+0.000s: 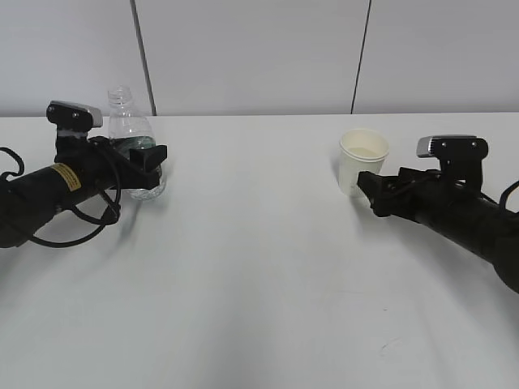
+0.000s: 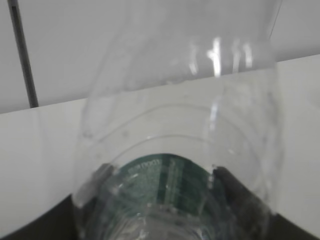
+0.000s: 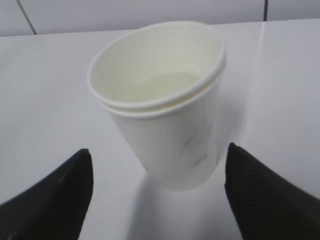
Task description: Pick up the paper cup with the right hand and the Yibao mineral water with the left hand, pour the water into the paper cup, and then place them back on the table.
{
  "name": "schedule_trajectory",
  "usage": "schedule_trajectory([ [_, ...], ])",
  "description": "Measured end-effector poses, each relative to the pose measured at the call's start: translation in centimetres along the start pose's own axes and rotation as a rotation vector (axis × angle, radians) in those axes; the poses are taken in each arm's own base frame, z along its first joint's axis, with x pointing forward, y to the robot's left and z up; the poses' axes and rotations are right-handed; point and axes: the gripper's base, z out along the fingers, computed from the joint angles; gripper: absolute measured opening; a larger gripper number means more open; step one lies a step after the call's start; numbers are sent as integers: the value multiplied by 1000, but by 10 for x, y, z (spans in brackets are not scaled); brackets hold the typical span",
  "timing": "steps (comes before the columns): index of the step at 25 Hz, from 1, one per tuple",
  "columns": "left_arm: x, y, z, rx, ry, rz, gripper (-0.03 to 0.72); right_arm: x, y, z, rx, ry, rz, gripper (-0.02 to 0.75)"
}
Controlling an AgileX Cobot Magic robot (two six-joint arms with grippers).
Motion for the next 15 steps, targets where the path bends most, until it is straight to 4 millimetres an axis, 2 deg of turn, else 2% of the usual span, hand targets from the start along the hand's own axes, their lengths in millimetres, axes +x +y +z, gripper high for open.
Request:
schedule_trajectory([
  [15, 0, 0, 0, 0, 0, 0, 377, -25, 18, -69, 38, -41, -28, 594],
])
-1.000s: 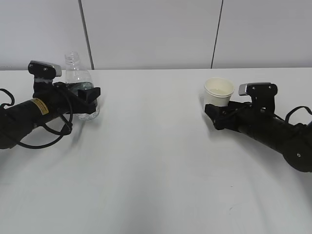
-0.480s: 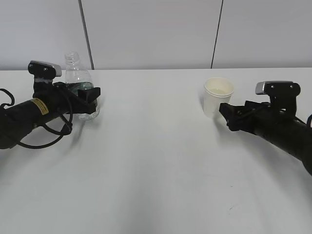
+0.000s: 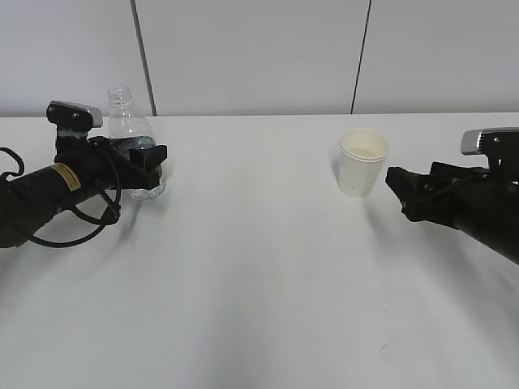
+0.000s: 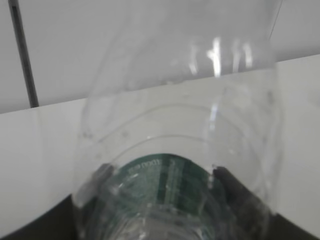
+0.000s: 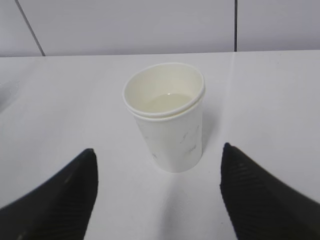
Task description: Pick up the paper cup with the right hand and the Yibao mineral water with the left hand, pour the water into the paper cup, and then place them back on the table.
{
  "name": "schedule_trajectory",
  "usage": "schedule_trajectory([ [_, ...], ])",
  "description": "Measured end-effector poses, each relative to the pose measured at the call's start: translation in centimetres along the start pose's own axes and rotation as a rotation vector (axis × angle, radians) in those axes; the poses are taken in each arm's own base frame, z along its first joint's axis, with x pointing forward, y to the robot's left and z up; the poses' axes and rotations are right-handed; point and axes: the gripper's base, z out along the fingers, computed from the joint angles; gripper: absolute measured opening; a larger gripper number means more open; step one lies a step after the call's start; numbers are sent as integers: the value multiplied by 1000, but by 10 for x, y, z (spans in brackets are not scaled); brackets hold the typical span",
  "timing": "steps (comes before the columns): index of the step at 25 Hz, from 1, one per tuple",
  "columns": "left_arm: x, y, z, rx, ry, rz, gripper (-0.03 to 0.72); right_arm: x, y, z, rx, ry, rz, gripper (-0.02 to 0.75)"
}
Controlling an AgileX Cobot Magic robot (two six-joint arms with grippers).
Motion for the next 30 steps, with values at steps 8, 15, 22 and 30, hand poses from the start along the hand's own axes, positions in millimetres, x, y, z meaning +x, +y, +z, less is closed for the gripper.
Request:
schedule_trajectory([
  [8, 0, 0, 0, 0, 2, -1, 489, -11, 3, -10, -3, -27, -14, 594],
  [15, -5, -2, -3, 4, -17, 2, 522, -12, 5, -11, -17, -12, -33, 593],
  [22, -35, -6, -14, -4, -59, 34, 522, -29, 8, -20, -14, -28, -60, 593],
  [30, -72, -8, -25, -37, -69, 83, 522, -50, 11, -35, 0, -54, -92, 593],
])
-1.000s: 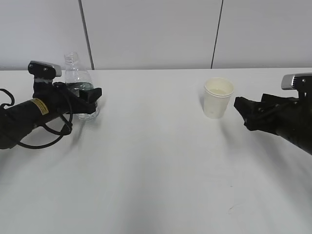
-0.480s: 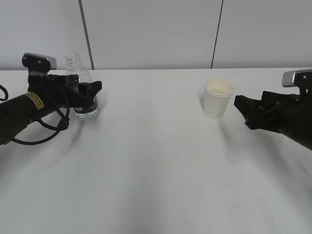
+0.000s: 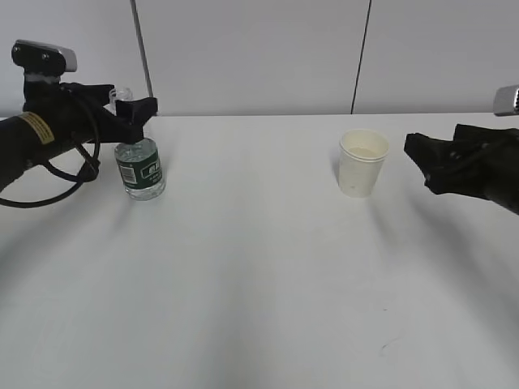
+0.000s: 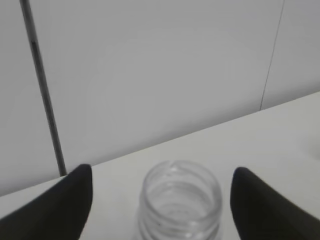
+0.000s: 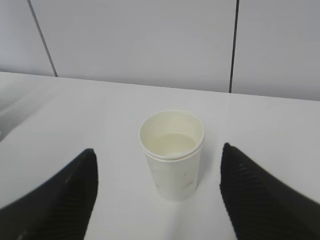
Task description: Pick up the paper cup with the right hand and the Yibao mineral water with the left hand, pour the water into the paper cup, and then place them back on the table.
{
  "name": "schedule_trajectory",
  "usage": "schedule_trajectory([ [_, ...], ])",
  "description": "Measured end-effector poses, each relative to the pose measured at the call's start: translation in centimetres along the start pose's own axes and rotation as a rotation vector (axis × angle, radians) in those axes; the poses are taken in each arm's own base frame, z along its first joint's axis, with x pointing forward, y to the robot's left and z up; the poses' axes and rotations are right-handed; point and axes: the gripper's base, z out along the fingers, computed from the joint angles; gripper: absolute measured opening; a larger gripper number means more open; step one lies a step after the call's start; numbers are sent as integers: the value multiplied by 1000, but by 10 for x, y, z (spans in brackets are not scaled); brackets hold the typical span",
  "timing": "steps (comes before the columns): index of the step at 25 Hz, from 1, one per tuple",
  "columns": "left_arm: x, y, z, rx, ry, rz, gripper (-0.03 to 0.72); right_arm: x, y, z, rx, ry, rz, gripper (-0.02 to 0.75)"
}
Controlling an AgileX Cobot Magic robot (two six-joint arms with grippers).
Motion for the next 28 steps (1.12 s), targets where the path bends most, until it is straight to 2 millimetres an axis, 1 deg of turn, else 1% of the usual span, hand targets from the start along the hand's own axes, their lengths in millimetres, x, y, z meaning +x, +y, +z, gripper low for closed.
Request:
schedule_trajectory([
  [4, -17, 0, -6, -17, 0, 6, 522, -8, 0, -5, 11, 8, -16, 593],
  [8, -38, 0, -14, -40, -9, -3, 522, -23, -3, 1, 24, 2, -9, 593],
  [10, -52, 0, -19, -55, -20, -7, 522, -33, -4, 5, 23, 3, -2, 593],
  [14, -77, 1, -33, -108, -7, -7, 522, -59, -8, 14, 43, 14, 0, 593],
  [18, -95, 5, -44, -197, 25, -69, 522, -87, -17, 24, 110, 63, -3, 593],
  [23, -120, 12, -48, -333, 175, -120, 520, -125, -28, 29, 218, 147, -8, 593],
  [28, -154, 11, -49, -453, 321, -138, 495, -156, -35, 27, 284, 172, 2, 593],
])
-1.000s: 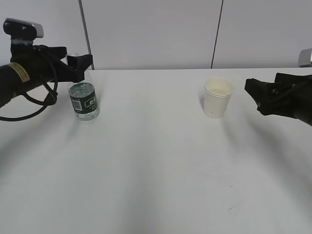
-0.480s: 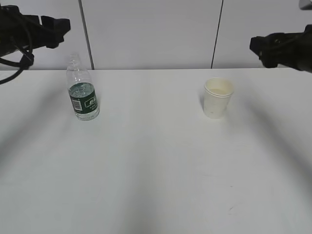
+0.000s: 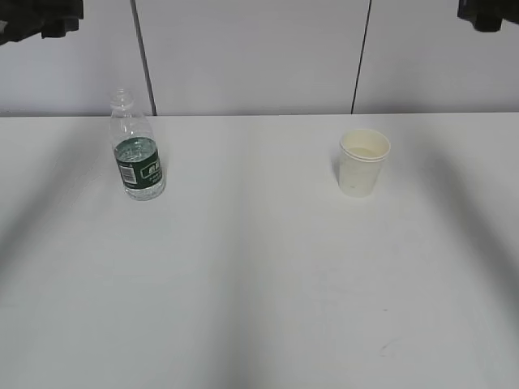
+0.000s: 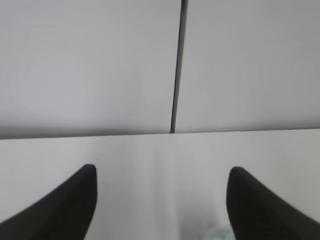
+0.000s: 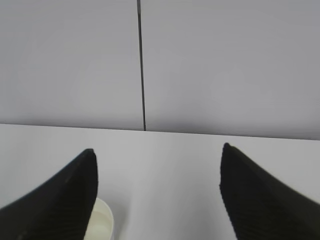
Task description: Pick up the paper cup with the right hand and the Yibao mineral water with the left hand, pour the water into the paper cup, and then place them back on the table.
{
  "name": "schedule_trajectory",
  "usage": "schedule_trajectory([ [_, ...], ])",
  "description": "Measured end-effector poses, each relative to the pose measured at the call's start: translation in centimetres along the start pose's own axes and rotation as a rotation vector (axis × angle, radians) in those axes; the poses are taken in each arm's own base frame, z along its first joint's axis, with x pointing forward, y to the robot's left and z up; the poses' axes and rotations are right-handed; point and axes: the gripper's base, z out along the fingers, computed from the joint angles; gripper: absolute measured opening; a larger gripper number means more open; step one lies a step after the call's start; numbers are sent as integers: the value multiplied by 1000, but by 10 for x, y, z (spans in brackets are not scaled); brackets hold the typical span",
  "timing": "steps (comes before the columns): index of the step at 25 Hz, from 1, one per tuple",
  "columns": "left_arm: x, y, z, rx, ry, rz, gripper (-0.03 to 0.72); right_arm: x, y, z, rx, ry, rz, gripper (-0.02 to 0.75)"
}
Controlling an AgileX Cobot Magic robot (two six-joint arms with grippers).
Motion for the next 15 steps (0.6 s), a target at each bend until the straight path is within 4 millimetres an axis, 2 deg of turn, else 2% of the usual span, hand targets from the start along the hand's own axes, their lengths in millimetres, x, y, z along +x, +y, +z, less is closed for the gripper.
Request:
schedule_trajectory([
  [4, -18, -3, -12, -77, 113, -32, 486, -17, -4, -5, 32, 21, 35, 587],
  [7, -25, -4, -22, -107, 212, -61, 485, -21, -6, -7, 56, 82, 75, 571],
  [11, -25, -3, -32, -120, 338, -64, 484, -21, -7, -9, 71, 216, 121, 541],
  [15, -19, -4, -36, -113, 437, -70, 484, -25, -4, -21, 48, 362, 139, 524],
])
